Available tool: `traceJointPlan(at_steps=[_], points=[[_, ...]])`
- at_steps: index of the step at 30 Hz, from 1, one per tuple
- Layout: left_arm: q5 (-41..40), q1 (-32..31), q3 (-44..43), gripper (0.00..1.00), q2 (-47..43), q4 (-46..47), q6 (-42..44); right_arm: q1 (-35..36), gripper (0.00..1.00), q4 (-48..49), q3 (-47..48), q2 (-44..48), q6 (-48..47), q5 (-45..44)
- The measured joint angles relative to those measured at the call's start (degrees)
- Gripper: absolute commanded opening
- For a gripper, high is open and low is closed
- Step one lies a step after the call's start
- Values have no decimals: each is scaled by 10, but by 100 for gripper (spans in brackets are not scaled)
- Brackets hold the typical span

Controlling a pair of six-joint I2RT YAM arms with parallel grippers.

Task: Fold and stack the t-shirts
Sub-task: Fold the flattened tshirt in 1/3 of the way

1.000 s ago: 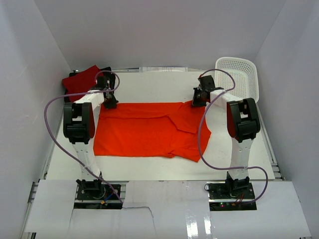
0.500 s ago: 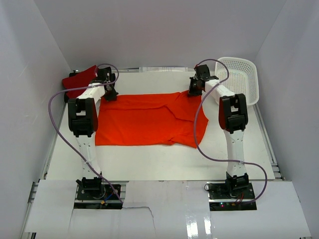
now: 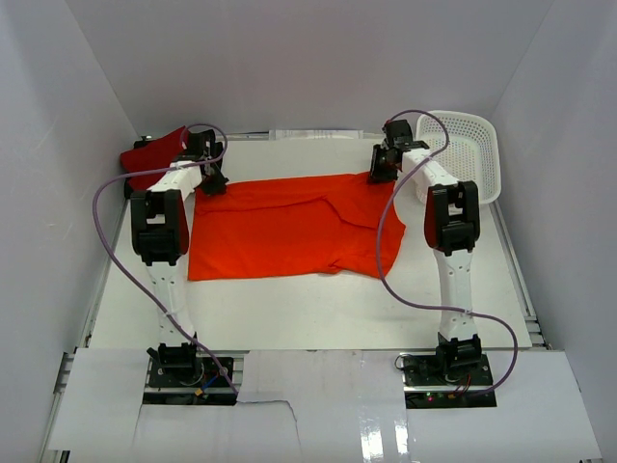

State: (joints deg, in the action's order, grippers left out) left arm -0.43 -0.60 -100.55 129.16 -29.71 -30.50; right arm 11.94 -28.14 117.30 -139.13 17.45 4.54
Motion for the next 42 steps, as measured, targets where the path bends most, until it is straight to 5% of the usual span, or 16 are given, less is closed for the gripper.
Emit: traceJointPlan(at_steps=[10, 21, 25, 33, 42], points=[[-7, -5, 7, 14, -48, -69, -1, -7, 45, -42, -43, 95, -19, -55], [-13, -124, -40, 11, -175, -55, 7, 27, 52, 56, -411, 383, 4, 22], [64, -169, -78, 8, -118, -31, 4, 63, 52, 66, -484, 388, 7, 42], [187, -165, -242, 8, 88, -30, -20, 175, 52, 79, -484, 384, -34, -9], [293, -161, -254, 3, 123, 3, -58, 235, 50, 76, -437, 327, -88, -169]])
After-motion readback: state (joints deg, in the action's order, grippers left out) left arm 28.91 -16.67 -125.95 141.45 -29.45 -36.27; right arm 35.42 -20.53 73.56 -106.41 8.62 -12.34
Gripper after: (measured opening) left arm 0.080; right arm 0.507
